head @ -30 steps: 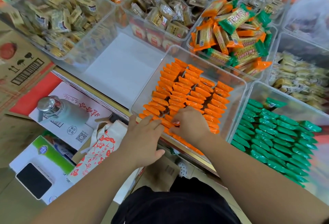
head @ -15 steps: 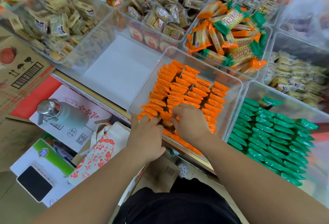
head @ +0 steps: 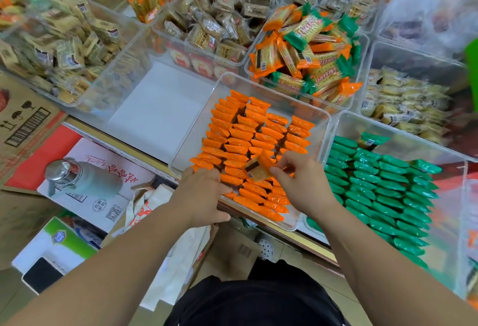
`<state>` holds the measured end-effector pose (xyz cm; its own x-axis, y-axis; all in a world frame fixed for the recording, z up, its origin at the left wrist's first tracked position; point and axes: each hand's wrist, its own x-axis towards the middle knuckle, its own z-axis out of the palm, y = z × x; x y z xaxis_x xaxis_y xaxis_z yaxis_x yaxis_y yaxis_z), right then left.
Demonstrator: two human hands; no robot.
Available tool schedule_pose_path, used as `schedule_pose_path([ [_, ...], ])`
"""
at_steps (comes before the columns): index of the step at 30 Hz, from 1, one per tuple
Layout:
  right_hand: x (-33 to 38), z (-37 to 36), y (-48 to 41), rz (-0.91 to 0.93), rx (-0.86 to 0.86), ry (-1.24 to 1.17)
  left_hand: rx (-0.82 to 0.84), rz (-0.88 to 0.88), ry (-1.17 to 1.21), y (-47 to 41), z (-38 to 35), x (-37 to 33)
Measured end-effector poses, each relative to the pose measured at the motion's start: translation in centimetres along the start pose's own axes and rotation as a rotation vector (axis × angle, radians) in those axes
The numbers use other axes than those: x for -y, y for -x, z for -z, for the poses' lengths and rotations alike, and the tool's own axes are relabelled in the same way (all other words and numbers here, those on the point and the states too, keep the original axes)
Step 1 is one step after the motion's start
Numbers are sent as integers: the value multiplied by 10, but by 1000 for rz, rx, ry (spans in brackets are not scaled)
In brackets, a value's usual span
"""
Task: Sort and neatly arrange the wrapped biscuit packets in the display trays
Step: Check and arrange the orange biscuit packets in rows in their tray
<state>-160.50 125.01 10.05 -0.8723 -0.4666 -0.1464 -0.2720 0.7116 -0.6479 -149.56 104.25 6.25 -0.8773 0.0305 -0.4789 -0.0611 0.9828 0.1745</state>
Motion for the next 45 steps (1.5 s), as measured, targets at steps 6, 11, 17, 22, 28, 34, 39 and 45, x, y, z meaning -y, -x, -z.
schedule_pose_path([
  [6, -5, -2, 7, -5, 3, -33, -40, -68, 15, 1, -6, -5],
  [11, -4, 0, 11, -13, 31, -50, 6, -29, -122, -9, 3, -14],
  [17, -1, 11, 18, -120, 51, -224, -37, -26, -74, 1, 0, -12],
  [22, 6, 26, 37, -231, 34, -497, -253, 71, 293, 39, 5, -19],
  [28, 26, 29, 85, -319, 175, -800, -362, 414, 1388, 103, 19, -57],
  [34, 44, 20, 108, -312, 225, -886, -486, 546, 1717, 132, 20, -58],
  [39, 60, 28, 109, -310, 333, -1161, -537, 506, 1925, 148, 32, -56],
  [45, 60, 27, 114, -241, 485, -1473, -509, 361, 2138, 162, 42, -59],
])
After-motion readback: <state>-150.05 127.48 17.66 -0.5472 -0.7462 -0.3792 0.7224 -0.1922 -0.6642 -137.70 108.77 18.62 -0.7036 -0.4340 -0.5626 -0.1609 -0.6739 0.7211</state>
